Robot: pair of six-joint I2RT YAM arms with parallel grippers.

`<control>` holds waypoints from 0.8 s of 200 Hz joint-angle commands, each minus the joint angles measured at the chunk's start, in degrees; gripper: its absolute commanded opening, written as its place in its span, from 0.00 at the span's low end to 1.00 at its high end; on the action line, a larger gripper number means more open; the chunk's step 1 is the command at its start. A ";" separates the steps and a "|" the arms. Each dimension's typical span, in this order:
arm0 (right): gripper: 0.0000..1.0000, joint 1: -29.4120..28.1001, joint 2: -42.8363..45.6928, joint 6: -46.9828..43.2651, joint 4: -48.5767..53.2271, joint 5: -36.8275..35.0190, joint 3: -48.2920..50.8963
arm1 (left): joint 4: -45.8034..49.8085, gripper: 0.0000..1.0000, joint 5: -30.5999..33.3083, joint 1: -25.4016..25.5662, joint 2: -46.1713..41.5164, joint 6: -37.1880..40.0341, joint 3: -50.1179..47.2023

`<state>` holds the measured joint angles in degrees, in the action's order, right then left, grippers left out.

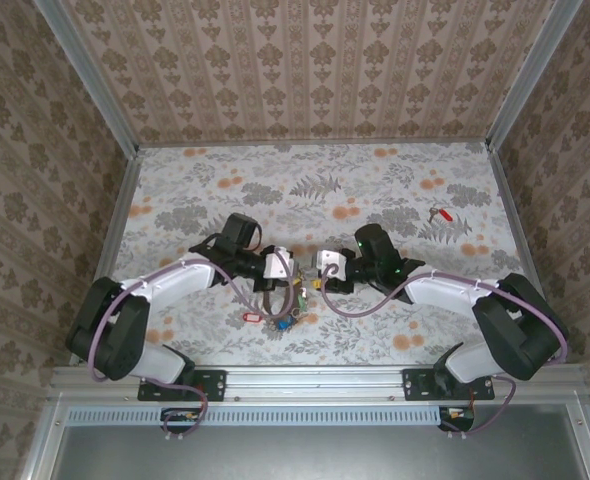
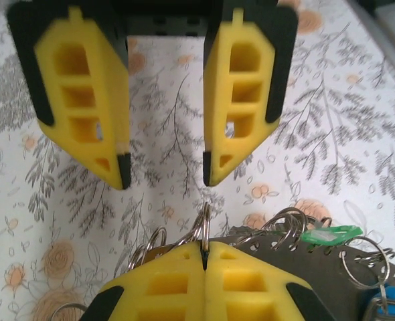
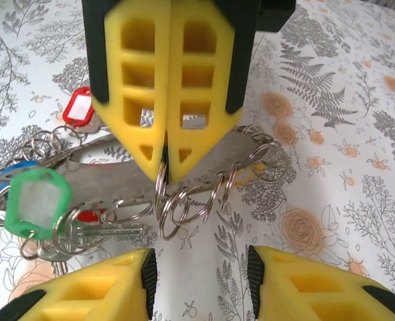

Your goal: Put the keys on the keyring

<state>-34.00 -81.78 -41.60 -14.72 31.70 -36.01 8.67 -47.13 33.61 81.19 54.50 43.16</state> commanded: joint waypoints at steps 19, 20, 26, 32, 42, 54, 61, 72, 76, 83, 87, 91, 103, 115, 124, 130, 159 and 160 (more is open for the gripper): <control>0.43 -0.79 1.04 -1.15 3.23 1.96 0.00 | -3.47 0.00 -9.03 -1.59 -2.44 -3.09 -0.57; 0.43 -0.80 1.02 -1.04 3.18 1.96 0.03 | -3.74 0.00 -9.12 -1.64 -2.44 -3.31 -0.64; 0.43 -0.97 0.93 -0.35 2.36 1.96 0.26 | -5.02 0.00 -9.58 -1.85 -2.44 -4.24 -1.06; 0.43 -1.06 0.92 0.37 1.22 2.05 0.61 | -6.04 0.00 -9.93 -1.88 -2.44 -4.95 -1.38; 0.42 -1.16 0.97 2.02 -1.03 1.92 1.36 | -6.71 0.00 -10.40 -1.91 -2.36 -5.44 -1.59; 0.42 -1.16 1.17 4.03 -3.94 1.56 2.19 | -6.43 0.00 -10.93 -1.88 -2.05 -5.42 -1.54; 0.42 -1.22 1.27 5.06 -5.56 1.23 2.67 | -6.30 0.00 -10.96 -1.85 -1.97 -5.22 -1.64; 0.42 -1.25 1.41 6.27 -7.20 1.08 3.04 | -6.29 0.00 -10.88 -1.79 -1.98 -4.98 -1.88; 0.42 -1.25 1.41 6.44 -7.44 1.08 3.05 | -6.36 0.00 -10.80 -1.79 -1.93 -4.93 -2.03; 0.42 -1.25 1.28 6.90 -7.88 1.00 2.97 | -6.37 0.00 -10.64 -1.79 -1.91 -4.69 -2.24; 0.41 -1.25 1.23 7.37 -8.14 0.99 2.96 | -6.31 0.00 -10.54 -1.79 -1.87 -4.60 -2.35; 0.41 -1.16 1.17 7.83 -8.44 1.08 2.88 | -6.32 0.00 -10.50 -1.74 -1.86 -4.59 -2.37; 0.36 -1.16 0.92 8.57 -8.46 1.62 2.32 | -6.38 0.00 -10.29 -1.70 -1.67 -4.41 -2.47; 0.30 -1.21 1.07 8.98 -8.35 2.24 1.84 | -6.55 0.00 -10.09 -1.56 -1.45 -4.38 -2.55; 0.27 -1.23 1.39 9.02 -8.18 2.79 1.66 | -6.73 0.00 -9.70 -1.46 -1.23 -4.48 -2.56; 0.27 -1.23 1.67 9.08 -7.93 3.05 1.58 | -6.94 0.00 -9.51 -1.44 -1.21 -4.62 -2.55; 0.14 -1.18 3.64 8.51 -6.99 3.02 2.21 | -7.96 0.00 -9.38 -1.44 -0.82 -5.02 -2.82; 0.14 -1.17 3.69 8.53 -6.99 3.06 2.23 | -7.96 0.00 -9.38 -1.44 -0.80 -5.02 -2.82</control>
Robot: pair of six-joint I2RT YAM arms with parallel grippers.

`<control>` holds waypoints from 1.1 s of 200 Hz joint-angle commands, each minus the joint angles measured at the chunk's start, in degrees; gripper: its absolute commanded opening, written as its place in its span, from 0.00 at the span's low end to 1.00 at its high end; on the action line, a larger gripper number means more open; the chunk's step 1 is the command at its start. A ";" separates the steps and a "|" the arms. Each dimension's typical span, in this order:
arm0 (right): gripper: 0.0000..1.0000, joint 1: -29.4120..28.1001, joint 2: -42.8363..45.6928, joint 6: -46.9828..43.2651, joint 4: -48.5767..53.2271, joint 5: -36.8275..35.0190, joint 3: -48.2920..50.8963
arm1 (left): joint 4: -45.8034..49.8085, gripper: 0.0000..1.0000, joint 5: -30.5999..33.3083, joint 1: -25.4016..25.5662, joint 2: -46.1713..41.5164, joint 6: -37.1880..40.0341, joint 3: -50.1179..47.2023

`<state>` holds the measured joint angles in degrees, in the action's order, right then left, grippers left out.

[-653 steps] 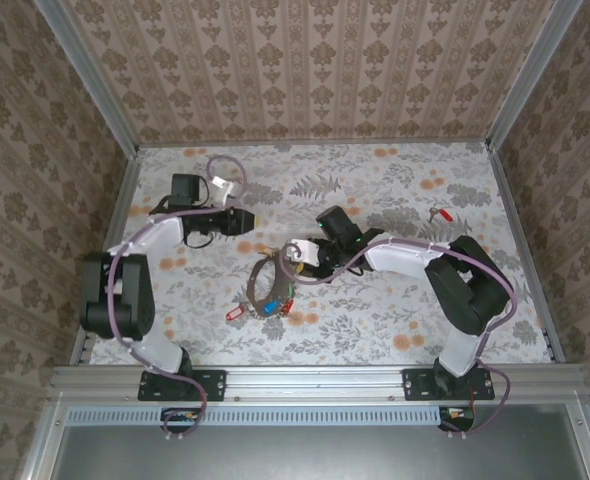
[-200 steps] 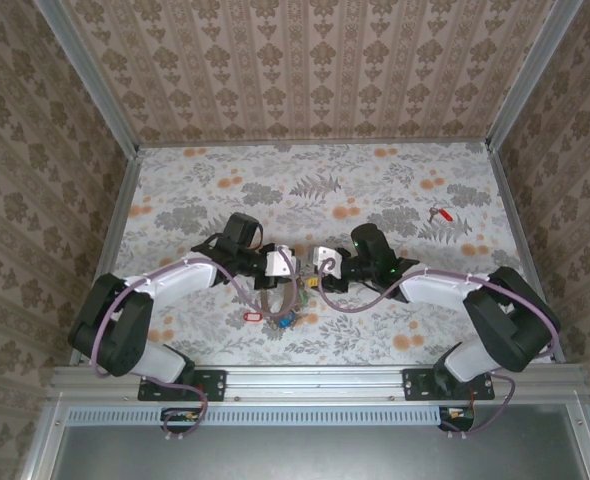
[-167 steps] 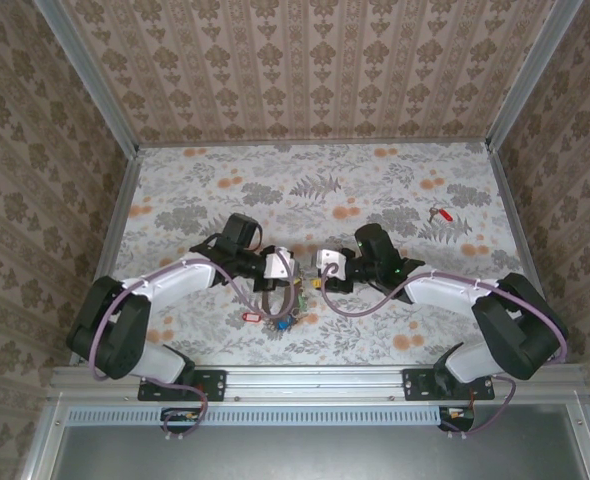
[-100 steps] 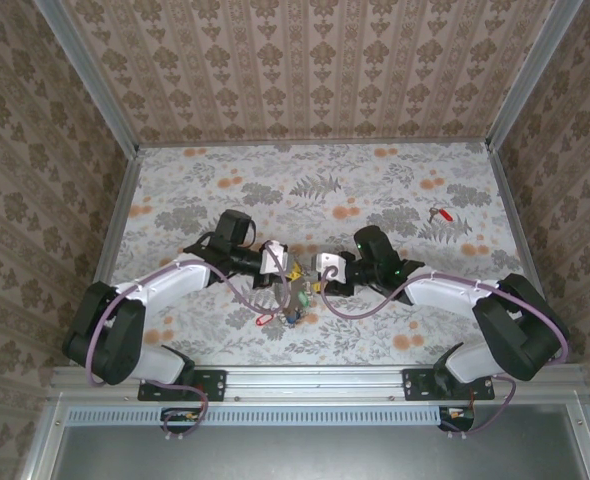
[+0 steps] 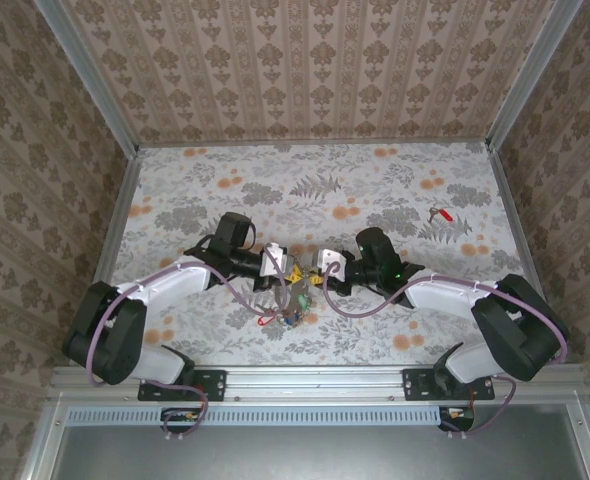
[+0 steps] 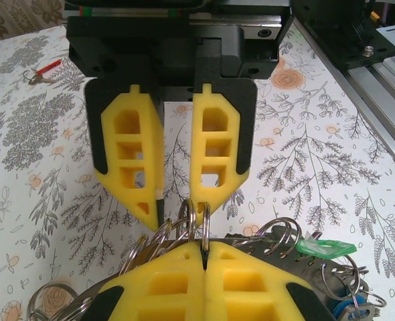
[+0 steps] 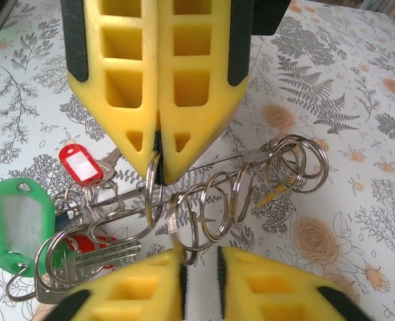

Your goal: Put the keys on the keyring

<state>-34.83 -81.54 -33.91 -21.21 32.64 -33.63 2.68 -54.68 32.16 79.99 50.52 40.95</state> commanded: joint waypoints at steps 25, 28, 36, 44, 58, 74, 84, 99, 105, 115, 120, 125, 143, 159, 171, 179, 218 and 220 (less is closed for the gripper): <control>0.10 -0.34 4.71 1.21 -0.08 2.21 0.73 | -1.77 0.00 -1.88 0.09 0.70 -0.78 -0.57; 0.11 -0.38 4.86 1.26 -0.08 2.17 0.87 | -1.80 0.00 -1.84 0.09 0.70 -0.78 -0.58; 0.19 -0.40 5.55 1.44 -0.19 1.73 1.33 | -1.77 0.00 -1.77 0.04 0.72 -0.61 -0.61; 0.29 -0.44 6.13 1.56 -0.17 1.31 1.86 | -1.80 0.00 -1.77 0.01 0.79 -0.45 -0.65; 0.33 -0.34 6.95 1.64 0.34 0.91 2.21 | -1.27 0.00 -1.84 0.22 0.87 0.61 -0.31; 0.34 -0.26 6.80 2.49 0.65 0.08 2.10 | 2.11 0.00 -1.20 0.92 1.08 3.58 0.94; 0.34 -0.24 6.43 3.13 0.21 -0.03 2.11 | 4.23 0.00 -0.67 1.47 1.15 5.34 1.80; 0.35 -0.20 5.84 4.40 -1.17 -0.03 2.07 | 4.47 0.00 -0.59 1.83 1.40 5.77 2.15; 0.36 -0.16 5.61 4.80 -1.74 0.17 2.07 | 4.24 0.00 -0.54 1.85 1.48 5.76 2.06; 0.39 -0.15 5.31 4.99 -2.12 0.65 1.99 | 3.83 0.00 -0.52 1.85 1.66 5.66 2.13; 0.40 -0.15 5.21 4.84 -2.03 1.00 1.90 | 3.56 0.00 -0.56 1.85 1.66 5.54 2.07; 0.42 -0.17 5.14 4.46 -1.56 1.45 1.77 | 3.33 0.00 -0.59 1.85 1.75 5.35 2.06; 0.48 -0.20 5.32 1.19 3.68 3.44 0.70 | 3.28 0.00 -0.85 1.83 1.73 5.38 2.19; 0.51 -0.15 5.92 -1.88 8.17 3.84 0.40 | 4.10 0.00 -1.05 1.84 1.62 5.87 2.36; 0.55 -0.15 6.32 -3.74 10.20 3.41 0.53 | 4.39 0.00 -1.41 1.84 1.64 6.24 2.30; 0.56 -0.24 6.47 -4.62 11.06 2.93 0.63 | 4.27 0.00 -1.61 1.81 1.66 6.42 2.21; 0.55 -0.42 4.82 -1.87 4.45 -0.24 1.17 | 4.30 0.00 -2.01 2.45 2.17 6.95 2.47; 0.55 -0.42 4.64 -1.58 3.84 -0.28 1.19 | 4.41 0.00 -1.99 2.42 2.23 6.96 2.49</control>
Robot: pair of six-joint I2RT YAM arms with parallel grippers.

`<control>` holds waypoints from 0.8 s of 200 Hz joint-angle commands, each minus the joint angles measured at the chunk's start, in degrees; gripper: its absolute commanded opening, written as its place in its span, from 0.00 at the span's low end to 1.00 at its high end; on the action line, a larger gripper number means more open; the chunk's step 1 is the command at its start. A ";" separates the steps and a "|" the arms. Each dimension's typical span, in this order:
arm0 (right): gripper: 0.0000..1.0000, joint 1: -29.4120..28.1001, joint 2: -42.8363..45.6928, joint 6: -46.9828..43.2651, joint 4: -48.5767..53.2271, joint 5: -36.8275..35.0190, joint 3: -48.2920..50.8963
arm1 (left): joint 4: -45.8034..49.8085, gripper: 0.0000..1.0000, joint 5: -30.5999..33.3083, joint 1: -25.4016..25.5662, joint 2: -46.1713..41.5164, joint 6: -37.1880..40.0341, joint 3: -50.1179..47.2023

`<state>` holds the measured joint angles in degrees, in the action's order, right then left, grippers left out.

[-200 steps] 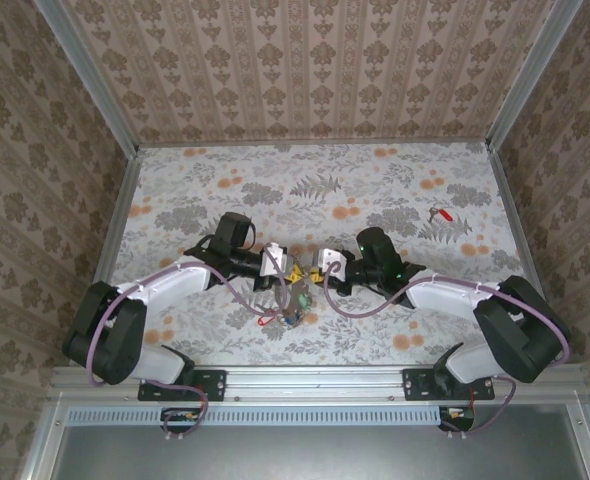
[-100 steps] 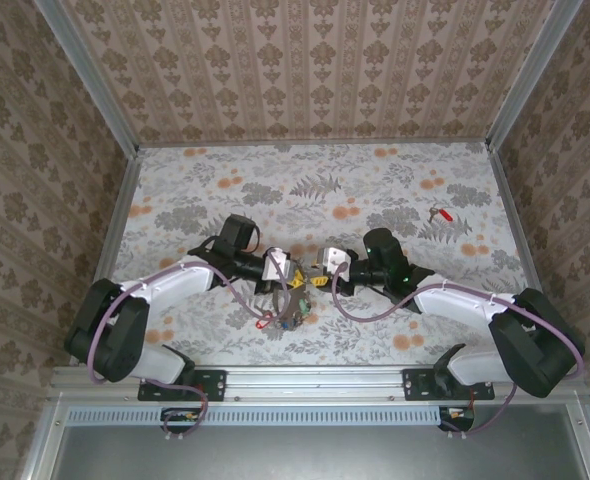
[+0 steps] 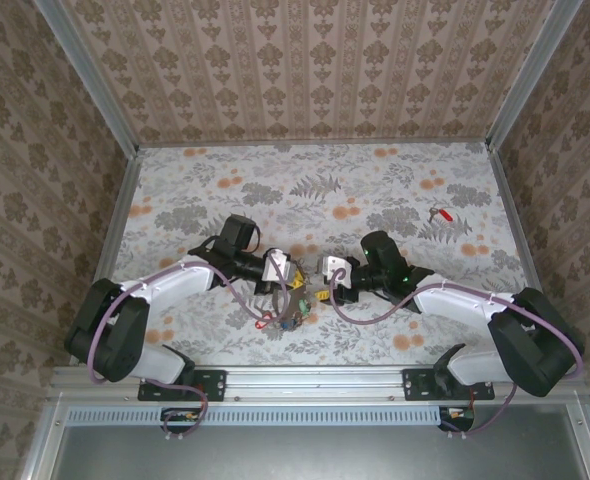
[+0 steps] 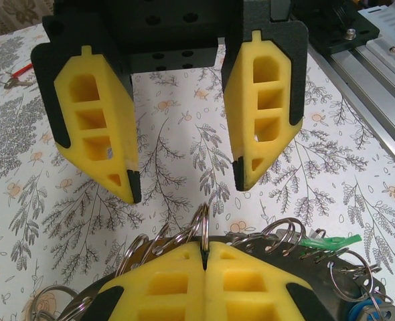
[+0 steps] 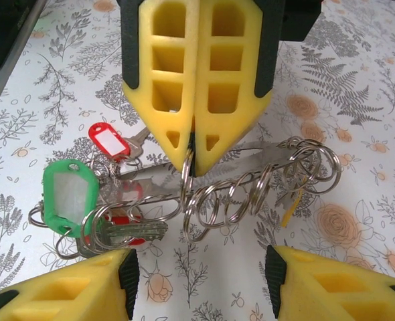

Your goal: Put the keys on the keyring

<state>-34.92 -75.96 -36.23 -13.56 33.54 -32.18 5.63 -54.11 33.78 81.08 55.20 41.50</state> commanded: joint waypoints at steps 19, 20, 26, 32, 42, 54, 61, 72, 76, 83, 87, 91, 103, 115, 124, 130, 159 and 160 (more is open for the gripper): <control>0.52 -0.24 -2.68 3.72 -8.09 0.44 -0.95 | 2.06 0.00 -2.32 1.19 1.60 2.98 2.36; 0.52 -0.24 -2.78 3.84 -8.16 0.68 -1.08 | 2.04 0.00 -2.32 1.20 1.61 2.98 2.40; 0.50 -0.26 -3.29 4.66 -8.69 1.19 -1.66 | 2.06 0.00 -2.32 1.36 1.71 3.03 2.41; 0.48 -0.24 -3.31 5.33 -9.12 1.41 -2.20 | 2.11 0.00 -2.36 1.46 1.92 3.11 2.67; 0.45 -0.24 -5.57 5.64 -9.91 0.62 -2.59 | 2.02 0.00 -2.40 1.63 2.06 3.16 2.93; 0.40 -0.11 -6.14 5.24 -10.96 -1.43 -2.24 | 2.02 0.00 -2.41 1.73 2.10 3.21 3.13; 0.39 0.29 -6.12 5.05 -11.51 -1.75 -1.96 | 2.15 0.00 -2.41 1.79 2.17 3.33 3.28; 0.37 1.19 -5.80 5.23 -11.96 -1.74 -1.75 | 2.81 0.00 -2.41 1.82 2.33 4.04 3.46; 0.36 1.54 -5.63 5.26 -11.98 -1.50 -1.71 | 3.17 0.00 -2.39 1.82 2.38 4.37 3.51; 0.35 2.10 -5.38 5.52 -11.98 -1.00 -1.65 | 3.85 0.00 -2.41 1.77 2.57 4.99 3.51; 0.35 2.40 -5.26 5.68 -12.07 -0.67 -1.72 | 4.08 0.00 -2.41 1.81 2.69 5.35 3.65; 0.35 2.67 -5.17 5.95 -12.07 -0.22 -1.80 | 4.51 0.00 -2.33 1.88 2.80 5.71 3.68; 0.35 3.18 -5.16 6.56 -12.10 1.09 -2.09 | 5.26 0.00 -2.41 2.02 3.11 6.48 3.69; 0.35 3.36 -5.37 7.44 -12.24 2.62 -2.48 | 5.44 0.00 -2.33 2.24 3.20 6.93 3.67; 0.35 3.52 -5.87 8.11 -12.07 3.99 -2.92 | 5.47 0.00 -1.80 2.63 3.21 7.27 3.68; 0.36 3.53 -6.32 8.55 -11.95 4.86 -3.28 | 5.40 0.00 -1.42 2.81 3.22 7.53 3.61; 0.41 3.56 -8.82 10.98 -12.56 6.59 -4.36 | 3.76 0.00 0.74 3.42 3.13 7.73 3.33; 0.41 3.55 -8.97 11.04 -12.64 6.61 -4.32 | 3.59 0.00 0.79 3.45 3.17 7.68 3.29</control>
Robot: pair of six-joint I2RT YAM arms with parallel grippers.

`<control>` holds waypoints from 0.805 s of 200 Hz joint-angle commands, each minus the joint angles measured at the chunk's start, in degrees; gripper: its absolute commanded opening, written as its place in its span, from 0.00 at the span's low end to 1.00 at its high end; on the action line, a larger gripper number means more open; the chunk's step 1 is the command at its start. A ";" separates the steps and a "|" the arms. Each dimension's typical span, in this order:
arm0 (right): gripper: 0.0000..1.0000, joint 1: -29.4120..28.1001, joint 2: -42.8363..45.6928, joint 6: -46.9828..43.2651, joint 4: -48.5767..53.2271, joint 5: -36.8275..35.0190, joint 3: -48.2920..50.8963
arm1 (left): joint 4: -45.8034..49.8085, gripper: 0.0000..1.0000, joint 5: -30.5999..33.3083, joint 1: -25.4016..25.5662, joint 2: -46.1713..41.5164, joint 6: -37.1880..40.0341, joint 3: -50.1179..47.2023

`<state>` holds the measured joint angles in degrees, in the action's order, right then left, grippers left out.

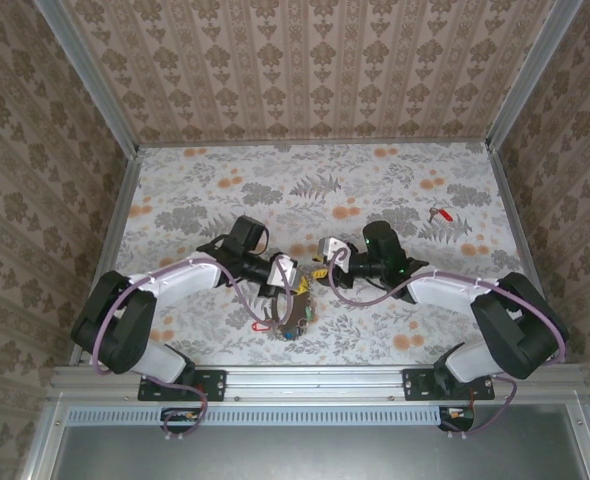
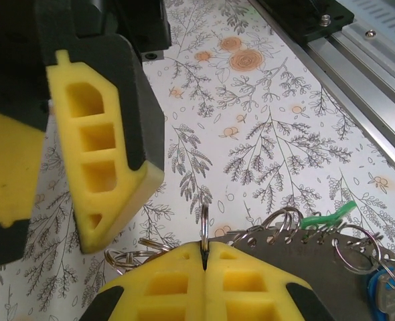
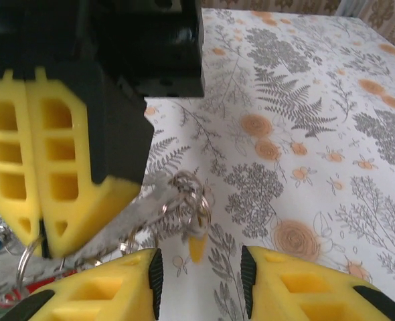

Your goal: Put the keys on the keyring

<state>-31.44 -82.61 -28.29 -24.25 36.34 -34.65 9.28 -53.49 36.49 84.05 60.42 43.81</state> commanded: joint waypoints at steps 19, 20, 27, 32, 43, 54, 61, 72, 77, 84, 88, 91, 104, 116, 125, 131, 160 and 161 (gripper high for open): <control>0.43 0.42 -3.61 5.81 -3.50 0.30 -1.93 | -1.25 0.00 0.74 0.86 -0.10 2.25 0.84; 0.43 0.51 -3.65 6.07 -3.69 0.22 -1.88 | -1.26 0.00 0.75 0.86 -0.11 2.25 0.84; 0.43 1.44 -3.86 8.18 -5.96 -0.01 -1.22 | -1.78 0.00 0.89 0.86 -0.25 2.09 0.71; 0.43 2.35 -3.76 10.42 -8.07 -0.42 -0.57 | -2.03 0.00 0.96 0.86 -0.24 1.95 0.68; 0.44 4.76 -3.35 15.25 -12.31 -0.70 0.76 | -2.21 0.00 1.24 0.86 -0.51 1.91 0.66; 0.44 7.26 -2.16 19.04 -14.93 -1.58 2.01 | -2.25 0.00 1.50 0.86 -0.77 2.07 0.46; 0.44 8.75 -1.05 21.39 -15.59 -3.55 2.58 | -2.48 0.00 1.78 0.86 -0.94 2.06 0.33; 0.45 11.19 1.04 27.02 -13.81 -10.42 2.47 | -3.07 0.00 2.24 0.86 -1.21 1.68 0.01; 0.46 12.42 2.14 30.89 -10.90 -14.86 1.74 | -3.40 0.00 2.41 0.86 -1.33 1.40 -0.13; 0.49 14.48 3.46 36.74 -4.47 -22.28 -0.52 | -4.15 0.00 2.51 0.82 -1.35 0.70 -0.39; 0.49 15.49 4.68 39.52 0.33 -26.37 -2.26 | -4.47 0.00 2.52 0.78 -1.35 0.19 -0.47; 0.49 16.14 4.92 41.09 4.13 -29.62 -3.72 | -4.65 0.00 2.52 0.78 -1.35 0.02 -0.50; 0.45 18.74 4.51 49.92 21.72 -40.95 -11.17 | -5.96 0.00 2.68 0.78 -1.26 -1.40 -0.91; 0.44 21.56 2.41 54.44 34.02 -44.14 -17.80 | -8.58 0.00 3.42 0.74 -1.11 -3.40 -1.67; 0.44 23.82 0.03 55.93 38.56 -44.16 -20.87 | -10.20 0.00 4.12 0.74 -0.83 -4.56 -2.24; 0.44 25.27 -0.96 57.13 40.42 -44.15 -22.07 | -10.81 0.00 4.52 0.70 -0.42 -4.99 -2.16; 0.43 31.61 -4.83 60.87 42.87 -40.41 -25.19 | -11.68 0.00 5.29 0.77 1.51 -5.20 -1.37; 0.43 31.75 -5.10 60.75 43.19 -40.40 -25.46 | -11.80 0.00 5.22 0.73 1.58 -5.21 -1.41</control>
<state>-3.07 -83.18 24.53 4.69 -1.32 -57.74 0.84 -48.16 37.06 84.33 56.86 42.39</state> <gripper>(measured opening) 0.438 0.055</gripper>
